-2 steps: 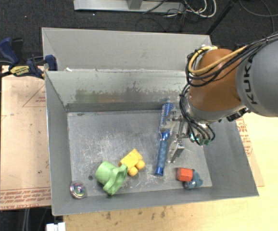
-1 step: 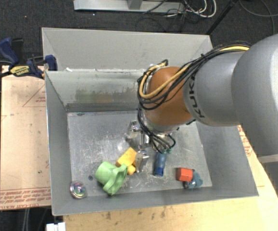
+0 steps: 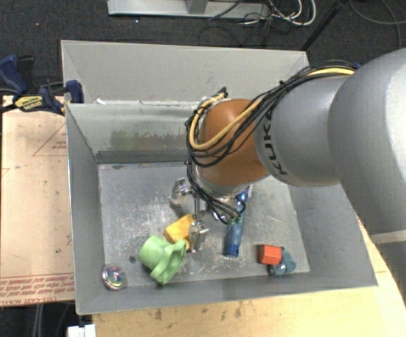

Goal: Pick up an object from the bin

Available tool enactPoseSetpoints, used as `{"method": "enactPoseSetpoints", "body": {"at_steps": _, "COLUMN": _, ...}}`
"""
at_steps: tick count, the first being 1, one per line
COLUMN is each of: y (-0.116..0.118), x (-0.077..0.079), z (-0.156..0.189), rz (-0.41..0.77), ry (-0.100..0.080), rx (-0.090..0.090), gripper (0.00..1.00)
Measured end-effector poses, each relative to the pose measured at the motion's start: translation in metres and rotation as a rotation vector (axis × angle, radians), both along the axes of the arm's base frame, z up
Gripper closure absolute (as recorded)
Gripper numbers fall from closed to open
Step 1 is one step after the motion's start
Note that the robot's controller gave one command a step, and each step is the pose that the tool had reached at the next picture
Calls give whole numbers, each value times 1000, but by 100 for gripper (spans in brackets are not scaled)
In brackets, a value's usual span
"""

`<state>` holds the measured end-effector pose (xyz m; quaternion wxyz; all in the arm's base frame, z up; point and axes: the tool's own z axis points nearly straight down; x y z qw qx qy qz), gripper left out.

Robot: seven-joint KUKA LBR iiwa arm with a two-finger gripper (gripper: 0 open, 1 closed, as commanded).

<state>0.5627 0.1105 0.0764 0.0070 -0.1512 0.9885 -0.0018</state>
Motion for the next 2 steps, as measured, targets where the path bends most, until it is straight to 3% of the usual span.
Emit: {"method": "enactPoseSetpoints", "body": {"at_steps": 2, "y": 0, "x": 4, "z": 4, "rz": -5, "ry": 10, "rx": 2, "gripper": 0}}
